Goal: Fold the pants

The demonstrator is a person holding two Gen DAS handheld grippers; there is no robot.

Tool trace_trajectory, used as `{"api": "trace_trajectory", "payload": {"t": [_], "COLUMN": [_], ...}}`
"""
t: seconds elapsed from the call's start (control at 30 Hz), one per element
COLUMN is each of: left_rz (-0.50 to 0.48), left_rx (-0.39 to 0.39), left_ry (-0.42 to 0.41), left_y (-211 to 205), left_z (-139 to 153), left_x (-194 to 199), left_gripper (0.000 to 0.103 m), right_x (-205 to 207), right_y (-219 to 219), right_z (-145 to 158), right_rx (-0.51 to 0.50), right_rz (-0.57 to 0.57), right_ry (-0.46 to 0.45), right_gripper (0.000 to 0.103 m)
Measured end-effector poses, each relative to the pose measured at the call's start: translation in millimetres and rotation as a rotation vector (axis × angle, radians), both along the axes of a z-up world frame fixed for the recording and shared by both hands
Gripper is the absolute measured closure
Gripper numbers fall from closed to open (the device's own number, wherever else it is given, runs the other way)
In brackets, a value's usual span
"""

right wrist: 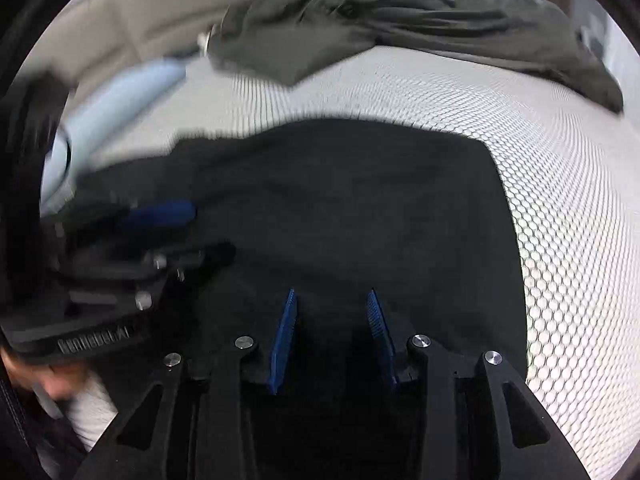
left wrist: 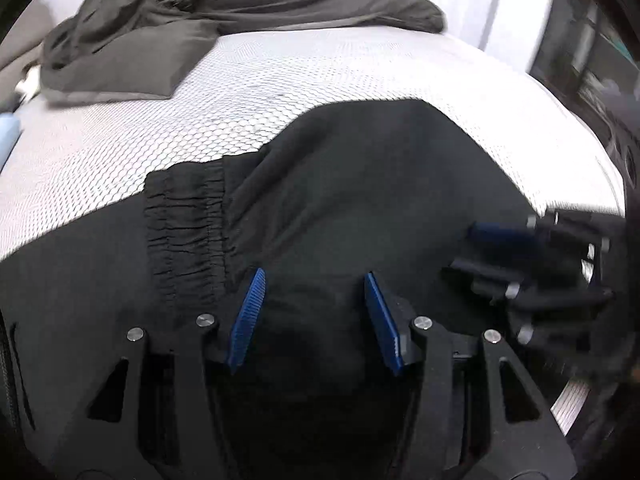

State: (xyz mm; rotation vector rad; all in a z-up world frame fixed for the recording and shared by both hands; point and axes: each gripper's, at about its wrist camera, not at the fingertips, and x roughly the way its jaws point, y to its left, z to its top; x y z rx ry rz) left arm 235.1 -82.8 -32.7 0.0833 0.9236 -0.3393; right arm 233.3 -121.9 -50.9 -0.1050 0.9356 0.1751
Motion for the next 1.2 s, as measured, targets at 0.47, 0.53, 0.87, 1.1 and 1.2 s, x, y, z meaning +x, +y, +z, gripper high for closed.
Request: {"api": "trace_trajectory", "payload": {"t": [0.47, 0.53, 0.87, 1.1, 1.2], "left_rz": [0.06, 0.091, 0.099, 0.12, 0.16], "left_rx": [-0.122, -0.121, -0.235, -0.242, -0.165], "left_ry": [-0.008, 0.037, 0.092, 0.014, 0.058], "left_y": [23, 23, 58, 51, 44], "left_z": [30, 13, 4, 36, 8], "left_x": [13, 27, 28, 36, 51], "left_gripper": [0.062, 0.062, 0.077, 0.077, 0.077], "right_x": [-3, 11, 16, 1, 15], "right_y": [-43, -18, -33, -18, 7], "right_z": [39, 34, 9, 40, 33], "right_rx": [0.15, 0.155, -0.124, 0.011, 0.055], "right_rz": [-0.116, -0.068, -0.225, -0.151, -0.073], "right_ry": [-0.067, -0.055, 0.0, -0.114, -0.093], "right_gripper": [0.065, 0.065, 0.064, 0.064, 0.063]}}
